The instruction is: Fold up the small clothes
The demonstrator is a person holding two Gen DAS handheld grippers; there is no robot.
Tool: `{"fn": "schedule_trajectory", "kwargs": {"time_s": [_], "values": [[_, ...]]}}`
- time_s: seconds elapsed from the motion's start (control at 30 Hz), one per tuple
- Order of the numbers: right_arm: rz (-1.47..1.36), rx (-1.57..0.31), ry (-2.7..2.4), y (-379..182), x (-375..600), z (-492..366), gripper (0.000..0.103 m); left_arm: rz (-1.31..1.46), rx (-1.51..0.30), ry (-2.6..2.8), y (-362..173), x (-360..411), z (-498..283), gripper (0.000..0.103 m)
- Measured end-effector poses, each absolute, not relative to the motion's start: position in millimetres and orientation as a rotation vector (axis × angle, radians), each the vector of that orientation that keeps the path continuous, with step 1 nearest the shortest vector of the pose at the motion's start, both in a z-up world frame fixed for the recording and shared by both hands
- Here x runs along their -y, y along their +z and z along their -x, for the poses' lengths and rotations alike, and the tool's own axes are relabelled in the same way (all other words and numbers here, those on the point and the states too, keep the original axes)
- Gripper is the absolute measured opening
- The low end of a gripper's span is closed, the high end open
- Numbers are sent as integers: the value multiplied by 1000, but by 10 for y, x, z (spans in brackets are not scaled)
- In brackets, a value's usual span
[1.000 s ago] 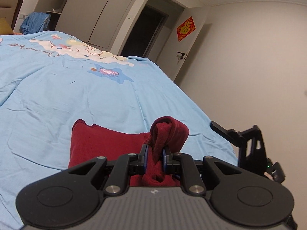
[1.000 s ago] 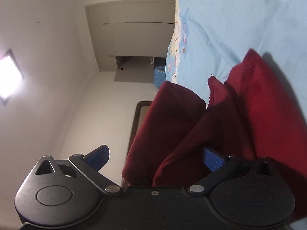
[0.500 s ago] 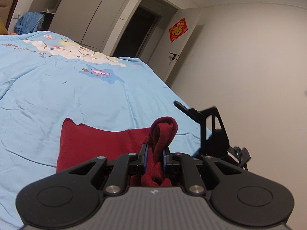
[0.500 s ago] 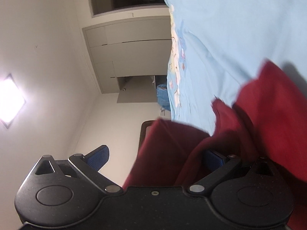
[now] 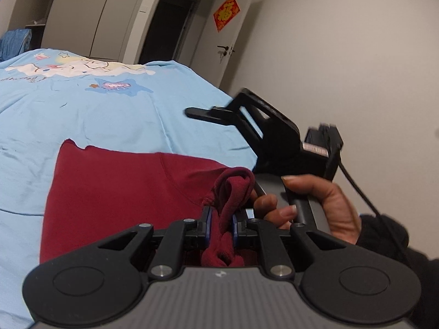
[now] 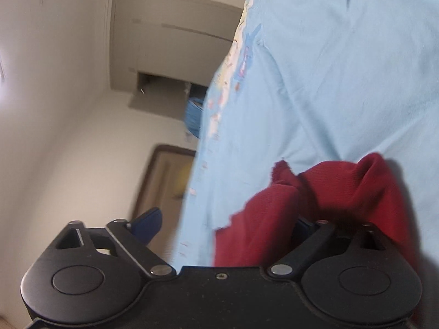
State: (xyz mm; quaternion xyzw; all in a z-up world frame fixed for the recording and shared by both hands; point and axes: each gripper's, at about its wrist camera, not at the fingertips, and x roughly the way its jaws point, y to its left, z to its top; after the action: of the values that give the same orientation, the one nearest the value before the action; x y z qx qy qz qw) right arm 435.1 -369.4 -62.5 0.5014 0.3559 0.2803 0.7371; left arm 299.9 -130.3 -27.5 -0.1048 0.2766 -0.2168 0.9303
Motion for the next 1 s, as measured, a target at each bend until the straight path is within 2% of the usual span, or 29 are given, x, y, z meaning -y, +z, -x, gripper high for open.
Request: {"fn": "schedule_trajectory", "kwargs": {"time_s": [0.17,0.23,0.27,0.33,0.43,0.8,1.0], "values": [[-891,-786,576,-495,3572,-4328,73,166,-558,-442,-311,1446,-2976,15],[-824,-784,567,-459,3535,-4332,52,169,-560,-441,-321,1466,-2984,15],[-789,-782,561,-449,3509,-4319,46,169,-560,-441,-322,1475,-2987,15],[-745,-775,547,-438,3515,-4292,24,164,-558,-443,-327,1493,-2983,15],[-731,-757,546,-426,3591,-4250,15,149,-551,-456,-329,1528,-2967,15],[-574,-735,494,-479,3748,-4101,13,81,-603,-494,-488,1760,-3040,15],[-538,-729,486,-486,3686,-4095,20,107,-637,-500,-486,1726,-3125,21]]}}
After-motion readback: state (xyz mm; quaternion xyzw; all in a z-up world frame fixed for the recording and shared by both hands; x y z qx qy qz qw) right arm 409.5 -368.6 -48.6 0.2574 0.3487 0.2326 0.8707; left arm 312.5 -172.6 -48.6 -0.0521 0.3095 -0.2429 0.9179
